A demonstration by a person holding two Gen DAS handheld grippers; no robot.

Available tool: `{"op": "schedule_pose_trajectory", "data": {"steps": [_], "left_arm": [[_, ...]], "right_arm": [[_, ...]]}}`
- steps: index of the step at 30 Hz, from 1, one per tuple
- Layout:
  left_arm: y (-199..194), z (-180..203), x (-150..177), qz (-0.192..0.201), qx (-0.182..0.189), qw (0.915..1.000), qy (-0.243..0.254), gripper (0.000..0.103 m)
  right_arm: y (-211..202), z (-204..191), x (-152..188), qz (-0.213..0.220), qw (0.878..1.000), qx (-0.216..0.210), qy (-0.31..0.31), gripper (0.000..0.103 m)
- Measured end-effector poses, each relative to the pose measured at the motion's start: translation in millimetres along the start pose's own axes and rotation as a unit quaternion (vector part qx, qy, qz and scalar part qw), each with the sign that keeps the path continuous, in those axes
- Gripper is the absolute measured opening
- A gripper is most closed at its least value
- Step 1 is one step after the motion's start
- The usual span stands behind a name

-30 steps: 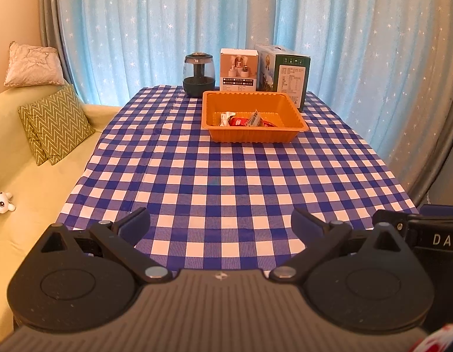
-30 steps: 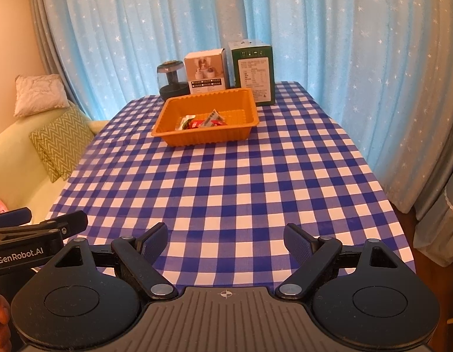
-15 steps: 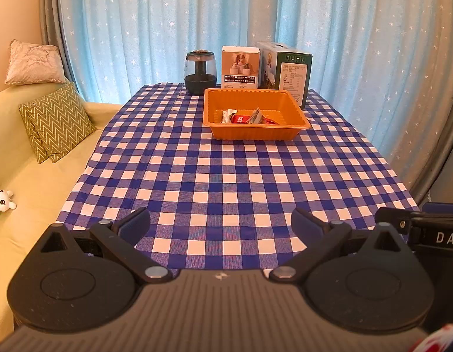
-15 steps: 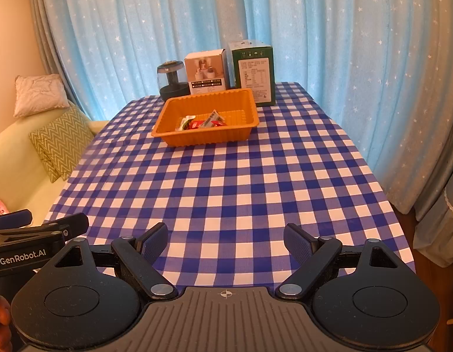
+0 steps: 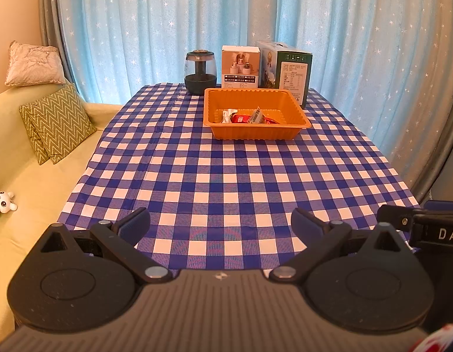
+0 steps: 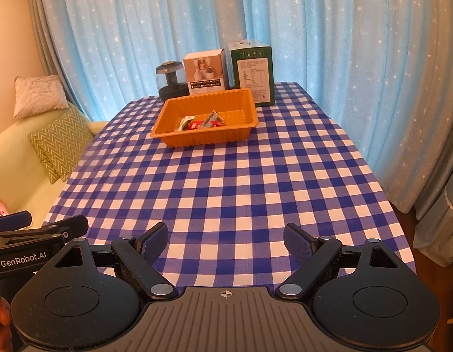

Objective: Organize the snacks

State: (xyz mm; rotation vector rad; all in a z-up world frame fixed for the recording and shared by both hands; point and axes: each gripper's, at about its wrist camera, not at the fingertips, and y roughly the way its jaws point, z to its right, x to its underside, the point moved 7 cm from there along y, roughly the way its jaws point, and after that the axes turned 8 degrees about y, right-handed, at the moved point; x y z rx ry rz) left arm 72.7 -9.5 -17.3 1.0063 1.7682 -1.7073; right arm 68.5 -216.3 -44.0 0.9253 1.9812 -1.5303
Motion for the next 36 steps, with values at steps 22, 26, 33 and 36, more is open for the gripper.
{"op": "schedule_pose_trajectory", "data": {"steps": [22,26,33,36], "left_arm": [[0.1,-1.5,-0.2,0.001,0.0,1.0,0.001,0.103],[0.4,-1.1,0.8,-0.001,0.002,1.0,-0.001,0.103],[1.0,-0.8,3.0,-0.002,0.003,1.0,0.0,0.103],[0.9,-1.5,3.4,-0.002,0.002,1.0,-0.001,0.103]], "right_arm": [[0.3,-0.2,0.2,0.0,1.0,0.0,0.0,0.086],[0.9,0.0,0.8,-0.002,1.0,0.0,0.0,0.086],[1.0,-2.3,2.5,0.0,1.0,0.0,0.001,0.086],[0.8,-2.7,3.0,-0.001,1.0,0.001,0.001,0.086]]}}
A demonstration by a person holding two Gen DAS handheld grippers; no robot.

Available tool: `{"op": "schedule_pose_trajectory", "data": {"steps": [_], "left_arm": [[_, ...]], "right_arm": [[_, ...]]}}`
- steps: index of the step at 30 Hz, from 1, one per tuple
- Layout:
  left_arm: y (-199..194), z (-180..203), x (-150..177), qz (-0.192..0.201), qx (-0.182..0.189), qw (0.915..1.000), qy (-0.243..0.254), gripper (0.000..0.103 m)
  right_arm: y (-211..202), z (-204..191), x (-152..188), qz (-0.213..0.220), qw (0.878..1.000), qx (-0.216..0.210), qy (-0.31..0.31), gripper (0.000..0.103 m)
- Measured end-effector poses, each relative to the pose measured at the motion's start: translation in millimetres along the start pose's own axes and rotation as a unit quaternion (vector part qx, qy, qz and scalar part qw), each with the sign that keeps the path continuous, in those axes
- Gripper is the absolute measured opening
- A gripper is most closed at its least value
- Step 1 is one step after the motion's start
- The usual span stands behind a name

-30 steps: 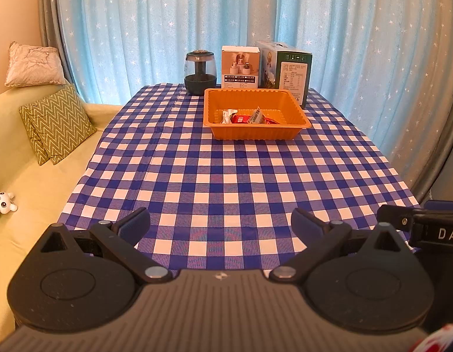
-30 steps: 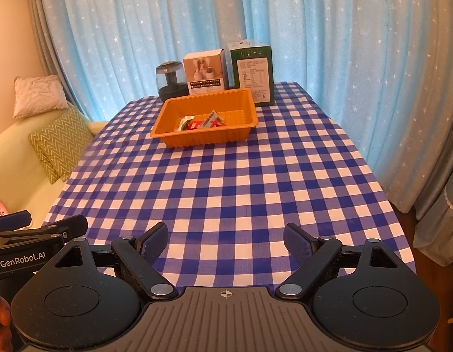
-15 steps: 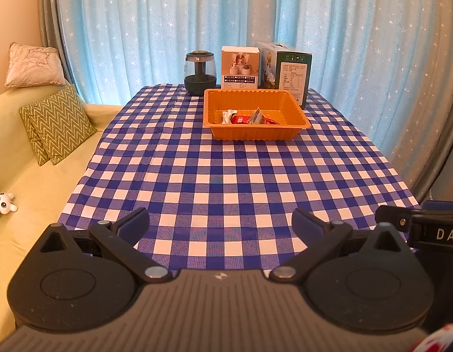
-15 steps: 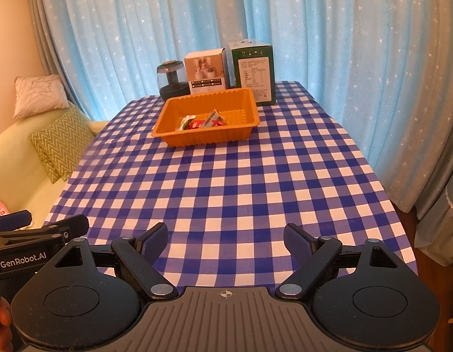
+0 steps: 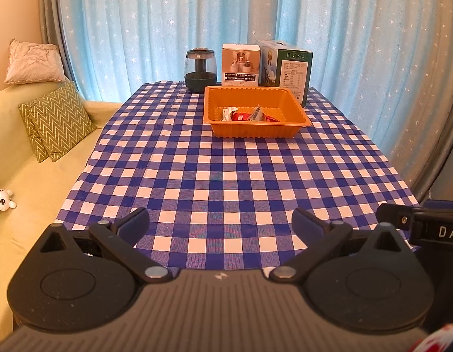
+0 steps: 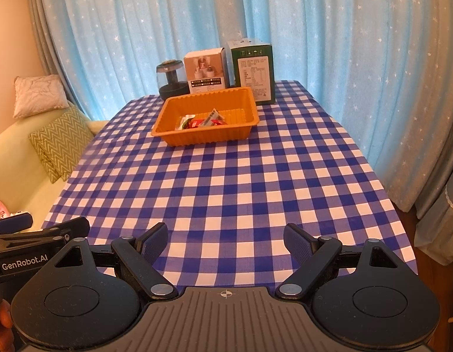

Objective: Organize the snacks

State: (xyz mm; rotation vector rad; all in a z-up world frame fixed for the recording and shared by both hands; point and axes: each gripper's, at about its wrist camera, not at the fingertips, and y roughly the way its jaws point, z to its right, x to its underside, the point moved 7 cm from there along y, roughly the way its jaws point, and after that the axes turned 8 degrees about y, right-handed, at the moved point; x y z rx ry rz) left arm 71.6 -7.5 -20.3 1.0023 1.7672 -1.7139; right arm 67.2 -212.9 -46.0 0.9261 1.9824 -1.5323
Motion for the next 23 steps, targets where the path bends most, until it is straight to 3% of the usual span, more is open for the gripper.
{"op": "schedule_pose_trajectory", "data": {"steps": [23], "left_arm": [[-0.3,-0.2,0.1,0.003,0.001,1.0,-0.004,0.103]], "right_arm": [[1.1,-3.6,4.5,-0.001,1.0,0.001,0.0,0.086]]}}
